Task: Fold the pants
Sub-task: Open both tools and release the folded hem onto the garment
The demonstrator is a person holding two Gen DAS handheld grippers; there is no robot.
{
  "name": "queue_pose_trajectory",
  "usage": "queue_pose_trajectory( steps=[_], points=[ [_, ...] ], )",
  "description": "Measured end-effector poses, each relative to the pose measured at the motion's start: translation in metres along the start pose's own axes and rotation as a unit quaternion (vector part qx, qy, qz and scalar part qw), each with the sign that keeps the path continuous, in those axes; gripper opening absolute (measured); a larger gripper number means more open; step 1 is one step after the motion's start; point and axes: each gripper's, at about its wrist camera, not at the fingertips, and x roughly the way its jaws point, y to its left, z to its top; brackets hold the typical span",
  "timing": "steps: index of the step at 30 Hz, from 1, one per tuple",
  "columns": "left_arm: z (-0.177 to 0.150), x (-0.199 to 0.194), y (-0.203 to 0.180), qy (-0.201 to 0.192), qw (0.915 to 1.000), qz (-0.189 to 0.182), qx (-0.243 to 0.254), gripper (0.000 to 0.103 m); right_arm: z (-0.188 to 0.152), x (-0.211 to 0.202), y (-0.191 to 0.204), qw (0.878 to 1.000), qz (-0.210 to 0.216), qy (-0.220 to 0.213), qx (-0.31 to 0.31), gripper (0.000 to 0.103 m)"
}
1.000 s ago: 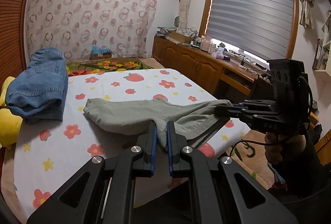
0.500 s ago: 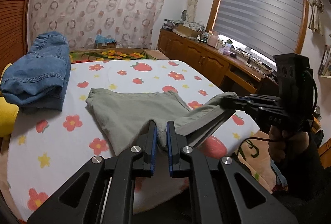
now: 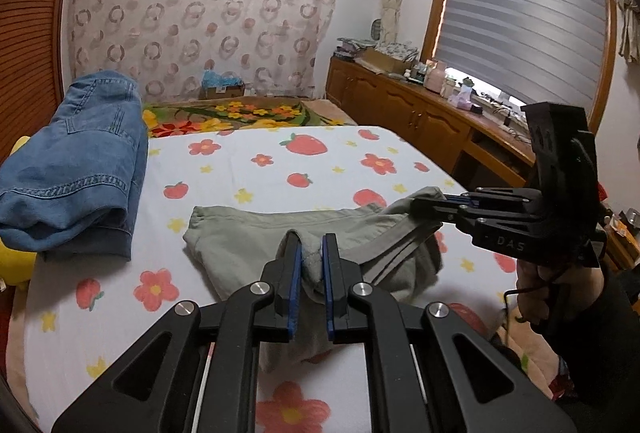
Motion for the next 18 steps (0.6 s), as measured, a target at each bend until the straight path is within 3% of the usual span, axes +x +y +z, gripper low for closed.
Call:
queue_pose_trajectory(
  steps=[11,16,18],
  points=[
    [0.0,0.015,0.007,0.006,0.9999,0.013,-0.003,0.011,0.01,0.035,-0.004,1.0,-0.011,0.023,-0.008,0.007],
    [-0.006,0.013,0.01,0.002,0.9997,0.025,-0.005,0.03,0.009,0.037,-0.003,0.999,-0.017,0.023,-0.016,0.008],
    [-0.007,0.013,0.012,0.001,0.9997,0.023,-0.007,0.043,0.009,0.035,-0.003,0.999,-0.019,0.021,-0.016,0.013]
  ],
)
